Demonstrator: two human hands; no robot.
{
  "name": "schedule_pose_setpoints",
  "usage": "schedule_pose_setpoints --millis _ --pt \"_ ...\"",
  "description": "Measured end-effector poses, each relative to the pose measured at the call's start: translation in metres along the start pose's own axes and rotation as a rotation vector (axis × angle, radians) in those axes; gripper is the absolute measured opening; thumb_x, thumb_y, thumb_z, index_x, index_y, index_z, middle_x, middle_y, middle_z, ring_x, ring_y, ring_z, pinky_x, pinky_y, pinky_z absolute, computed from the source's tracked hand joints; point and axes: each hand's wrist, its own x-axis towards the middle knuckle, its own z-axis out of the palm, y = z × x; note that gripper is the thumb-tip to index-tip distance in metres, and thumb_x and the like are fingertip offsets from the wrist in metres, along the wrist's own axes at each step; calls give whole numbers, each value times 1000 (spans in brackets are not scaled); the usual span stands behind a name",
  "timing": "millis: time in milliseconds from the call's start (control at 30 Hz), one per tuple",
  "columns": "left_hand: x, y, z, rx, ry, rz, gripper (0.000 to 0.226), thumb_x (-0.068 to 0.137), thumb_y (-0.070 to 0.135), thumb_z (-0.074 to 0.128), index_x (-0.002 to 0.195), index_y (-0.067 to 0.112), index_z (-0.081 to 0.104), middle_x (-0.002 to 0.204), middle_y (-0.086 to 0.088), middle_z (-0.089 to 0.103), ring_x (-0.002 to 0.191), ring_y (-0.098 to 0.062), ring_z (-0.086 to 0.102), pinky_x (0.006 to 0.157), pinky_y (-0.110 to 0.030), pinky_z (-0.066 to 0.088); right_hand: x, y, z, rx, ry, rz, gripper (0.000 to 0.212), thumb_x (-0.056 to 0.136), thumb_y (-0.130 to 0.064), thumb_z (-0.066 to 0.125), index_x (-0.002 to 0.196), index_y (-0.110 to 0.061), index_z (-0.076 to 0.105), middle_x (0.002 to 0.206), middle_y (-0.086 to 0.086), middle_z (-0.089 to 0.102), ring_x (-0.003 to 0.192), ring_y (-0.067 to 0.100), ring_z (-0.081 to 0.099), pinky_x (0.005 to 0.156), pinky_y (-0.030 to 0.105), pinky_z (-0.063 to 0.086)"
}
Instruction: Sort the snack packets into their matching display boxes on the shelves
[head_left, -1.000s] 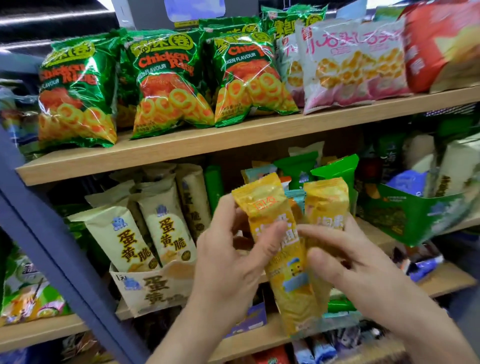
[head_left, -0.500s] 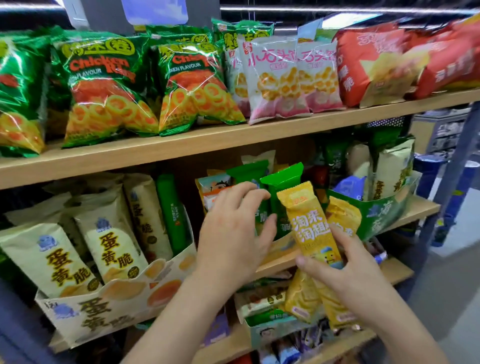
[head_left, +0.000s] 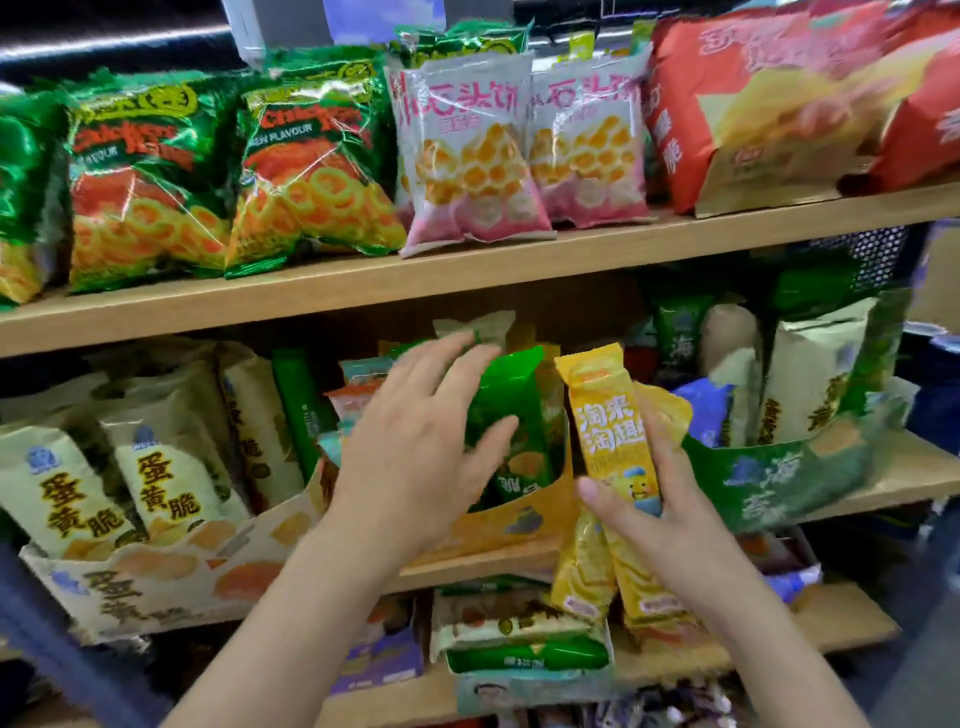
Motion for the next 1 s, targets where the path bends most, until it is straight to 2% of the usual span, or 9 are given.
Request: schedule_pose_setpoints --millis 67,133,233,400,500,633,767,867,1000 --pt "16 11 5 105 -186 -81 69 90 61 47 149 29 29 152 -3 36 140 -27 29 115 -43 27 5 3 -4 33 -68 -60 92 68 -62 70 128 -82 3 143 -32 24 135 -1 36 115 45 32" --pt "28 9 11 262 -374 -169 69 89 70 38 147 41 16 150 -2 35 138 -31 27 113 -47 25 7 6 -7 60 -119 -71 99 69 -59 71 129 -81 -4 150 -20 28 135 9 41 114 48 34" --pt "30 -3 5 338 -429 -206 61 87 70 42 137 45 18 130 4 48 124 -26 39 104 -47 29 9 8 -11 112 -169 -74 98 69 -59 70 125 -84 -7 152 -19 30 136 7 41 113 42 35" --pt "20 -14 -21 207 -412 -157 54 83 53 66 128 43 38 127 16 48 126 -14 38 113 -47 17 19 13 -15 363 -207 -22 92 71 -46 68 129 -81 7 123 -53 42 110 -19 53 88 21 45" --pt "17 -17 -32 137 -434 -153 57 81 46 71 127 44 37 130 17 51 131 -10 38 116 -43 13 27 11 -17 513 -185 29 87 67 -40 63 135 -74 20 128 -31 55 101 0 67 77 26 53" --pt "32 0 -37 175 -508 -197 93 73 79 45 150 34 19 142 6 47 133 -15 38 116 -40 25 40 7 -16 575 -139 55 95 66 -36 69 143 -63 20 123 -14 64 96 11 72 68 28 58" --pt "44 23 -9 345 -452 -166 98 70 90 9 125 25 58 111 2 51 110 -18 43 91 -36 43 50 6 -7 647 -137 116 108 59 -35 76 152 -45 22 120 0 68 91 16 74 62 27 58" --pt "32 20 3 291 -344 -128 80 78 82 14 83 23 68 90 6 39 95 -13 36 74 -29 36 51 10 -2 686 -172 165 98 64 -33 88 148 -32 37 117 3 71 91 20 74 64 31 58" --pt "9 10 -4 178 -273 -57 71 79 76 26 86 22 72 90 5 38 91 -11 35 75 -26 34 47 18 -4 703 -212 189 65 72 -36 81 131 -29 57 108 5 74 92 23 73 70 34 59"
